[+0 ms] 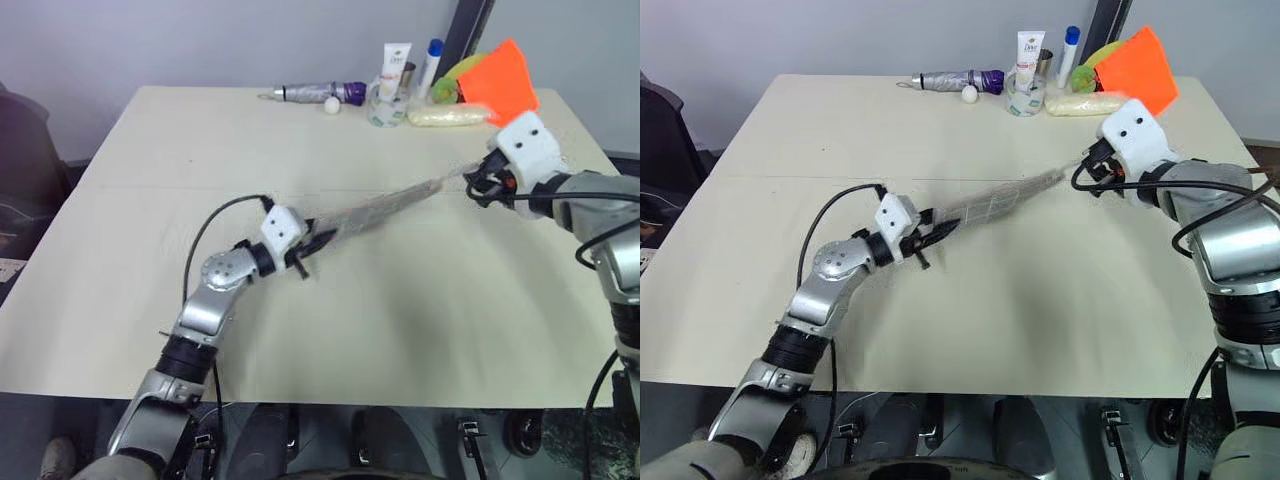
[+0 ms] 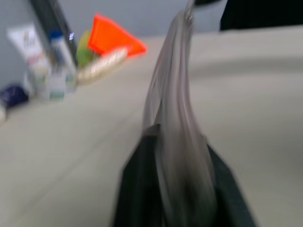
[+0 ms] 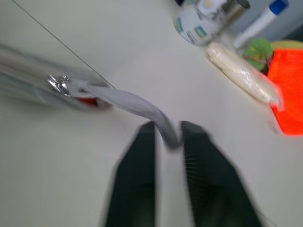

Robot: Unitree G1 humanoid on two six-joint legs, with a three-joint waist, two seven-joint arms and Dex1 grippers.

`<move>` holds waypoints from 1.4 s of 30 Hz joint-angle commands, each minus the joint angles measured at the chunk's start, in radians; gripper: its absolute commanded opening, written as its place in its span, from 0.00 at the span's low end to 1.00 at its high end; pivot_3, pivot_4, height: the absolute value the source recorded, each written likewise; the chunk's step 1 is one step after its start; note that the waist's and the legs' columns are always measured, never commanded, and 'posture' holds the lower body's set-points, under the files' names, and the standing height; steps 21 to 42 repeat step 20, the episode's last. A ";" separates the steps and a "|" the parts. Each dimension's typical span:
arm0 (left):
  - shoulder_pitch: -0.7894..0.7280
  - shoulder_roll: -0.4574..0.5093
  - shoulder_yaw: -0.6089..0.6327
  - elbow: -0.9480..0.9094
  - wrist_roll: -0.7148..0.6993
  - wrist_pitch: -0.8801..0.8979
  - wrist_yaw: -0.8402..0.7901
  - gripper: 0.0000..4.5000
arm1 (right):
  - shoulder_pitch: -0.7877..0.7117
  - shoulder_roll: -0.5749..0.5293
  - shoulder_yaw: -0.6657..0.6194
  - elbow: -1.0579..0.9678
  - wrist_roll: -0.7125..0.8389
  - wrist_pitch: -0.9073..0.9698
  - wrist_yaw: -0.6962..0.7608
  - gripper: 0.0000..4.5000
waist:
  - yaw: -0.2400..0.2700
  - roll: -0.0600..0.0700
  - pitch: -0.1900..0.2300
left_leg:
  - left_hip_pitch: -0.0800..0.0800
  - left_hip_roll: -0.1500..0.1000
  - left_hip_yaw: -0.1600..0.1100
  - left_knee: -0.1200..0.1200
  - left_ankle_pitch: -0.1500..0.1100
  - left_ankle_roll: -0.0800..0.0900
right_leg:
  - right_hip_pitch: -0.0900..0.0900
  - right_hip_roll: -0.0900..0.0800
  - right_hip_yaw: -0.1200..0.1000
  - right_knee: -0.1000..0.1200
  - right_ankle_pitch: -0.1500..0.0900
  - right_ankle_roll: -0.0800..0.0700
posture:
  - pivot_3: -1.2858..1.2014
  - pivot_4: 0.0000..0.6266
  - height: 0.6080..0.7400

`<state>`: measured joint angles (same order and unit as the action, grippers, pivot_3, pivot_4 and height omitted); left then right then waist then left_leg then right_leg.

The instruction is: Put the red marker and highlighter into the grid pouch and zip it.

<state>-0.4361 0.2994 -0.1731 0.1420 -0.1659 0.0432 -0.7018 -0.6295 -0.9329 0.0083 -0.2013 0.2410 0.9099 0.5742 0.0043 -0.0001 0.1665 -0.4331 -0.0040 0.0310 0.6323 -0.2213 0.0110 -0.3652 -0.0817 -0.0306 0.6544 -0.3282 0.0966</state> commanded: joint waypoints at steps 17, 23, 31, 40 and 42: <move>0.228 0.265 0.220 -0.162 -0.058 0.143 -0.032 0.99 | 0.474 0.032 -0.320 -0.088 0.125 -0.276 0.216 1.00 | 0.005 0.000 0.000 | 0.001 0.000 0.000 0.001 0.000 0.000 | 0.002 -0.001 0.000 0.000 0.000 0.000 | 0.52 0.24 1.00; 0.264 0.289 0.263 -0.157 -0.067 0.142 -0.022 0.99 | 0.485 0.064 -0.340 -0.074 0.150 -0.303 0.221 1.00 | 0.005 0.000 0.000 | 0.001 0.000 0.000 0.001 0.000 0.000 | 0.002 -0.001 0.000 0.000 0.000 0.000 | 0.52 0.24 1.00; 0.264 0.289 0.263 -0.157 -0.067 0.142 -0.022 0.99 | 0.485 0.064 -0.340 -0.074 0.150 -0.303 0.221 1.00 | 0.005 0.000 0.000 | 0.001 0.000 0.000 0.001 0.000 0.000 | 0.002 -0.001 0.000 0.000 0.000 0.000 | 0.52 0.24 1.00; 0.264 0.289 0.263 -0.157 -0.067 0.142 -0.022 0.99 | 0.485 0.064 -0.340 -0.074 0.150 -0.303 0.221 1.00 | 0.005 0.000 0.000 | 0.001 0.000 0.000 0.001 0.000 0.000 | 0.002 -0.001 0.000 0.000 0.000 0.000 | 0.52 0.24 1.00; 0.264 0.289 0.263 -0.157 -0.067 0.142 -0.022 0.99 | 0.485 0.064 -0.340 -0.074 0.150 -0.303 0.221 1.00 | 0.005 0.000 0.000 | 0.001 0.000 0.000 0.001 0.000 0.000 | 0.002 -0.001 0.000 0.000 0.000 0.000 | 0.52 0.24 1.00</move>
